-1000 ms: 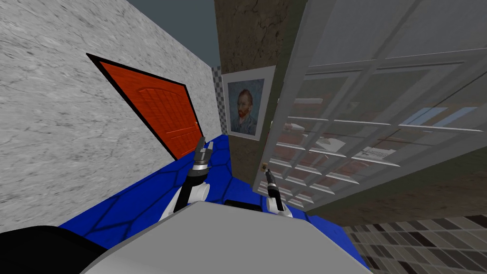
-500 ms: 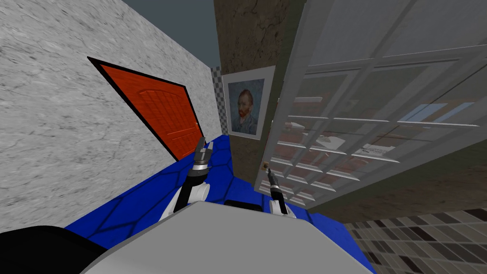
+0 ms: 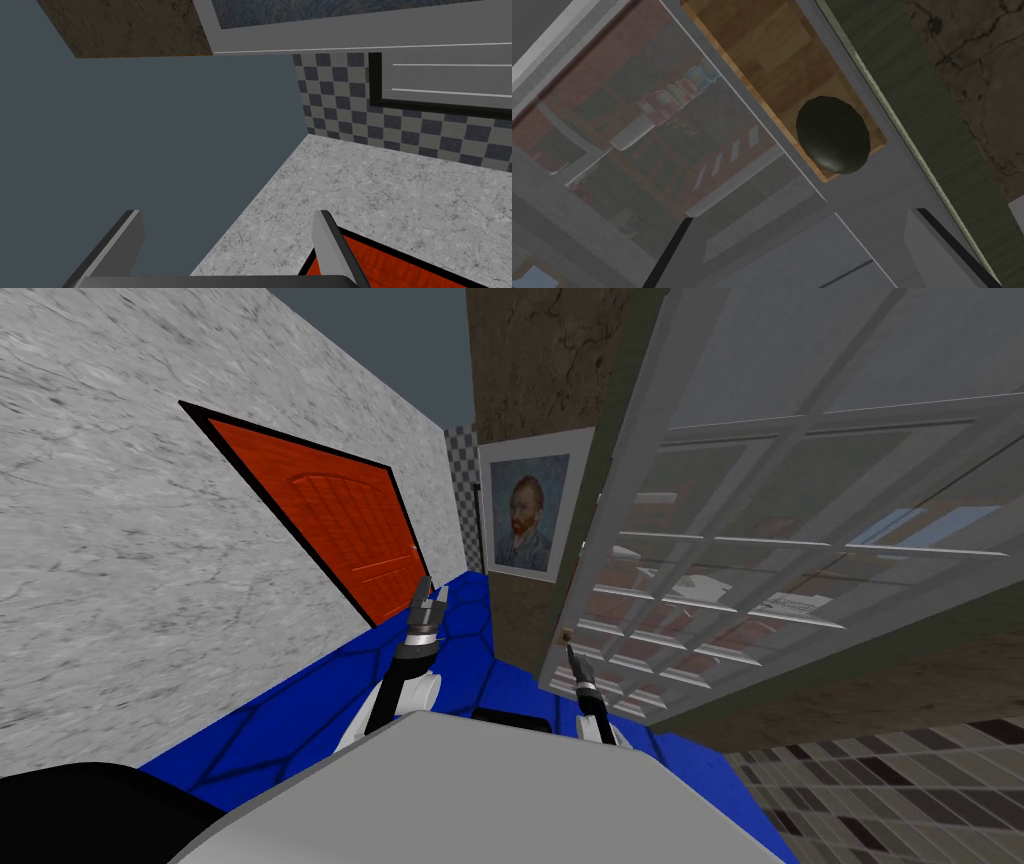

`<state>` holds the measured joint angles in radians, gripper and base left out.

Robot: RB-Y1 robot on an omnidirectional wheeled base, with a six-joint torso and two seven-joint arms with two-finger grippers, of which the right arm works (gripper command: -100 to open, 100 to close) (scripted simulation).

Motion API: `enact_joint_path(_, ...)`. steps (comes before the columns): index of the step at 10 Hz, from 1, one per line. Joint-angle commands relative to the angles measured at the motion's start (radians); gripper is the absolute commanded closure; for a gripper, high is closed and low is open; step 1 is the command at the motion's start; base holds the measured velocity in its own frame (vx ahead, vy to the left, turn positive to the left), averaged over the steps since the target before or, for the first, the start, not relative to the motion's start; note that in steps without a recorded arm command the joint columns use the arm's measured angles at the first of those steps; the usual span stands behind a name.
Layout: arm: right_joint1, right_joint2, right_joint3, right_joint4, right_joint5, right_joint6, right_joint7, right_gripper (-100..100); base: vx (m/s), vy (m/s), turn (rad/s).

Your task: Push the door open

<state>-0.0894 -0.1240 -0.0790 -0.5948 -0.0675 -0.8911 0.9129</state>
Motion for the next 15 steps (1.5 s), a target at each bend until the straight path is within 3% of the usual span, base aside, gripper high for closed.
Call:
enact_joint_path(1,0.013,-0.017,-0.004,-0.012,0.009,0.001,0.049,-100,-0.027,0.091,-0.021)
enact_joint_path(8,0.051,-0.095,-0.023,-0.005,0.046,-0.024,0.240,-100,-0.024,0.094,-0.023)
enact_joint_path(15,0.078,-0.152,-0.037,0.001,0.072,-0.043,0.380,-100,-0.018,0.095,-0.017)
